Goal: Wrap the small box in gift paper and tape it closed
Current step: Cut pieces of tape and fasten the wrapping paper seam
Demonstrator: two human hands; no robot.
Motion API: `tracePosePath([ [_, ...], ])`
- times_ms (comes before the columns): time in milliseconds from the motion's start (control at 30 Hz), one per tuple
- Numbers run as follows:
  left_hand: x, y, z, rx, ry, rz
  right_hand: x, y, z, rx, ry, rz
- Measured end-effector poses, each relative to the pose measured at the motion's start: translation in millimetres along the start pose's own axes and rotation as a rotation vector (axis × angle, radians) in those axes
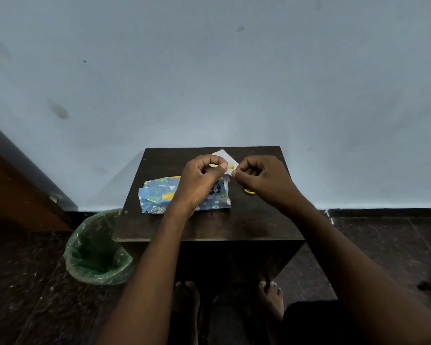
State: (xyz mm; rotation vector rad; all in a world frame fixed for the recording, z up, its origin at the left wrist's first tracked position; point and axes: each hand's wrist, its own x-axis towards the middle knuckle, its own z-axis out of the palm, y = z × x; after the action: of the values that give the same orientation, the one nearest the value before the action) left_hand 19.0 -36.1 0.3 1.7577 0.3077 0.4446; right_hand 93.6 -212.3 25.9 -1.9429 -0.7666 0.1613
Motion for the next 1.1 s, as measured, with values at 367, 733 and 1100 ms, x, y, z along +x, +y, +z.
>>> tracePosePath([
  [367, -5.0, -3.2, 24.9, 0.255, 0.084, 0.042, -0.2, -6.4, 7.2, 0.038, 0.031, 0.186],
  [733, -6.5, 6.0, 14.2, 0.301, 0.022, 0.159, 1.5, -3.6, 14.6, 0.268, 0.091, 0.160],
  [1100, -6.6, 10.9, 8.8, -0.215, -0.060, -0.057, 3.4, -4.8, 19.0, 0.275, 0.168, 0.066],
])
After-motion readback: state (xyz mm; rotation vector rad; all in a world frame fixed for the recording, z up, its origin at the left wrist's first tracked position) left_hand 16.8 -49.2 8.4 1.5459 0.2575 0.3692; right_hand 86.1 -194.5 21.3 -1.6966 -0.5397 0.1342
